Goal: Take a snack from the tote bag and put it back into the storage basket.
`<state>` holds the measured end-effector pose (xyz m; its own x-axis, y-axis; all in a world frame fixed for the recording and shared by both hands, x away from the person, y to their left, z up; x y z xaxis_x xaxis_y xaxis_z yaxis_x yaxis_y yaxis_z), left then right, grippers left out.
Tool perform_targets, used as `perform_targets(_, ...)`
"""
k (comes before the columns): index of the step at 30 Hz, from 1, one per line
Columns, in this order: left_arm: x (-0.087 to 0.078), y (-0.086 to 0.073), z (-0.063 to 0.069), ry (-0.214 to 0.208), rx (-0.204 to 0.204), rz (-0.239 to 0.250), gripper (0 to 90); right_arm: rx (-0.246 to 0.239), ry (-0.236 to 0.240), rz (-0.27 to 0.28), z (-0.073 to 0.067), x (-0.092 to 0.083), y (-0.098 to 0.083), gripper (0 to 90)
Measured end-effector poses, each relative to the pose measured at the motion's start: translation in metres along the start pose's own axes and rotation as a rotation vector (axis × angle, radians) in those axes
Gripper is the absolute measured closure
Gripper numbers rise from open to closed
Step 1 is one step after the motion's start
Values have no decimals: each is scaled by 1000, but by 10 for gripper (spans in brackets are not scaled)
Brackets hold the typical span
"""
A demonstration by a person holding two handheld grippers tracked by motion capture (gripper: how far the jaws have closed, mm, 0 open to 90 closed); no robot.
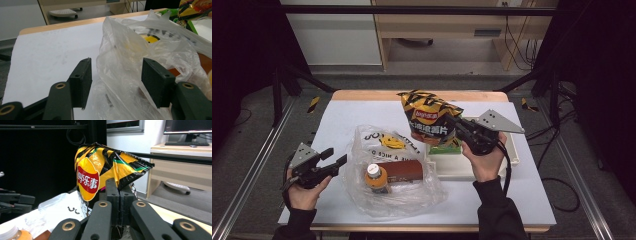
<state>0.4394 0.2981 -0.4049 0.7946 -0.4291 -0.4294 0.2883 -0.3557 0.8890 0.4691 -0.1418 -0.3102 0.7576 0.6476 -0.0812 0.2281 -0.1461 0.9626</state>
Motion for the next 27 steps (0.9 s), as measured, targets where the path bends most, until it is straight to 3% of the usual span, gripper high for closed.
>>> perform_targets(5,1,-4,1,-6,24,-15,411,0,-26,6,10,-10,-1,893)
perform_targets(8,2,-8,-1,-2,34,5,407,6,-42,7,16,-16,-2,893)
perform_targets(11,0,-10,-2,-5,14,17,399,9,-56,9,23,-21,-4,893)
perform_targets(17,-1,-17,-4,4,-18,-3,384,19,-89,9,36,-32,-9,893)
perform_targets(27,2,-26,-3,31,-16,-26,356,48,-128,33,60,-54,-20,893)
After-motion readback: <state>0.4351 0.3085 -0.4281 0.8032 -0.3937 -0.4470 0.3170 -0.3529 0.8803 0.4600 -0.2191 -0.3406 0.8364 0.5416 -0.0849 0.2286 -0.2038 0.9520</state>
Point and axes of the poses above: each handheld gripper's, and its own axes: x roughly forward along the jaws, y roughly out of its top, z roughly to its right, the point moved 1 cm from there along x, roughly forward along the jaws, and after that the axes turned 12 degrees about x, right-handed, at the moved point
